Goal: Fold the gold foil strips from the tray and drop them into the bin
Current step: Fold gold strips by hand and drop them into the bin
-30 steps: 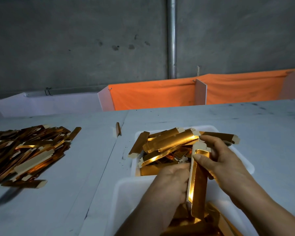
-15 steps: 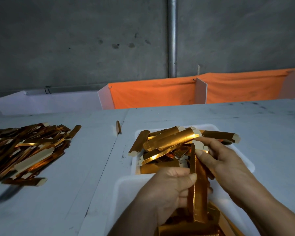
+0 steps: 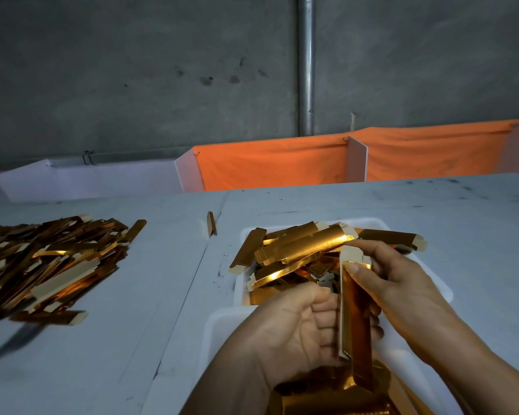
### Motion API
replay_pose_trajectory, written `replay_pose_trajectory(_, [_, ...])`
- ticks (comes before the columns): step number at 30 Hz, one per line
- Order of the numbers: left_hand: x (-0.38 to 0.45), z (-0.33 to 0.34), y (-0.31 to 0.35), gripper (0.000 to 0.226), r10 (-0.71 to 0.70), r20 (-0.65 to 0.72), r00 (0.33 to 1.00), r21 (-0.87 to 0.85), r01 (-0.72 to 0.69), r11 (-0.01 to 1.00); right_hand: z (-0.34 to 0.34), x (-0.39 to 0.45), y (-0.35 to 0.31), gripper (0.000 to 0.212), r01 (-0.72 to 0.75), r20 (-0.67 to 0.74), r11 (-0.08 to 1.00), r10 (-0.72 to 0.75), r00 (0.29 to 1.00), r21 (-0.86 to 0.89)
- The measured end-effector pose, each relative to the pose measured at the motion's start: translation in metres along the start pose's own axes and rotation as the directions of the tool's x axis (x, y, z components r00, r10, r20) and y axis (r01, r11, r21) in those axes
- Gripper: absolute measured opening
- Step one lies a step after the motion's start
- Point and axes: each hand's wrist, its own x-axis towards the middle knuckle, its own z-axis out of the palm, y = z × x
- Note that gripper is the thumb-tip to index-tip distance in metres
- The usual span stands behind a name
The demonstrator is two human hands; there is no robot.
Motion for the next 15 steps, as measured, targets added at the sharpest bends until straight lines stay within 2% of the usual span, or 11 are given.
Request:
replay_pose_trajectory(4, [-0.0019, 0.0010, -0.0007, 0.043, 0.059, -0.012, 0.998, 0.049, -0.059, 0.997, 0.0003, -0.0011, -0.0011, 0.027, 0.002, -0.010, 1.000, -0.002, 1.000, 0.007])
replay_pose_trajectory(10, [-0.0030, 0.0032, 0.0003, 0.041, 0.079, -0.036, 0.996, 0.100, -0.075, 0.992, 0.0008, -0.0017, -0.0030, 0.029, 0.000, -0.029, 1.000, 0.000, 1.000, -0.023])
replay_pose_trajectory(13, [-0.0028, 0.0048, 0.0000, 0.037, 0.089, -0.092, 0.992, 0.153, -0.074, 0.985, 0.0006, -0.0022, -0.0024, 0.030, 0.009, -0.029, 0.999, -0.010, 1.000, -0.045])
replay_pose_trajectory(15, [-0.0021, 0.0069, -0.0012, 0.032, 0.111, -0.172, 0.979, 0.261, -0.064, 0.963, 0.0007, -0.0025, -0.0023, 0.030, 0.024, -0.031, 0.998, -0.026, 0.999, -0.064])
